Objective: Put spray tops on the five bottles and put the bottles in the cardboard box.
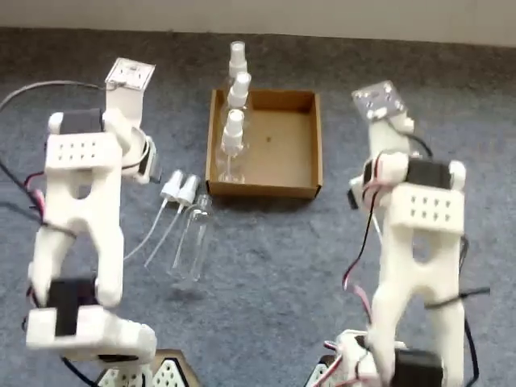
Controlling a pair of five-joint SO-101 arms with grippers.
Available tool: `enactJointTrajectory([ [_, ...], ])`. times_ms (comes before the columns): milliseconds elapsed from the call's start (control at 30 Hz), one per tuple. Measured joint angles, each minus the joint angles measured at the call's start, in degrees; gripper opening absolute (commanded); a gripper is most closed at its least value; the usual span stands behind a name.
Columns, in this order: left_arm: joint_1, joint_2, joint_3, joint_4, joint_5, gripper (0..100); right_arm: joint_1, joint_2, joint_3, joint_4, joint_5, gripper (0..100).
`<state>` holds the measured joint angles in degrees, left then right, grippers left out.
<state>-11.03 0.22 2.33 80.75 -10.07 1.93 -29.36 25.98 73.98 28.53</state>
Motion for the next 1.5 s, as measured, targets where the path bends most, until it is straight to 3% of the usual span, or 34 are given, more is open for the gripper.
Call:
enactJointTrajectory([
  [167,0.1,14.1,-10.1,0.3,0.1,19,-3.6,-19.3,20.8,-3.7,-0.5,0.4],
  [367,3.2,23.9,-15.3,0.3,0.2,19,-7.0,-34.3,28.6,-3.8,-5.5,0.4],
  [833,5.7,32.7,-18.0,-4.1,1.4,19,-9.6,-36.5,28.9,-4.0,-6.6,0.4],
  [1033,6.1,35.7,-18.0,-6.0,1.5,6,-9.6,-36.5,28.9,-4.0,-6.6,0.4],
  [1200,6.2,35.8,-18.0,-6.0,1.6,5,-9.6,-36.5,28.9,-4.0,-6.6,0.4],
  [1367,2.9,35.2,-20.0,-6.1,1.7,4,-9.6,-36.5,28.9,-4.0,-6.8,0.4],
  [1500,-2.5,29.9,-21.8,-5.8,1.8,4,-10.5,-36.6,28.9,-4.7,-11.3,0.4],
])
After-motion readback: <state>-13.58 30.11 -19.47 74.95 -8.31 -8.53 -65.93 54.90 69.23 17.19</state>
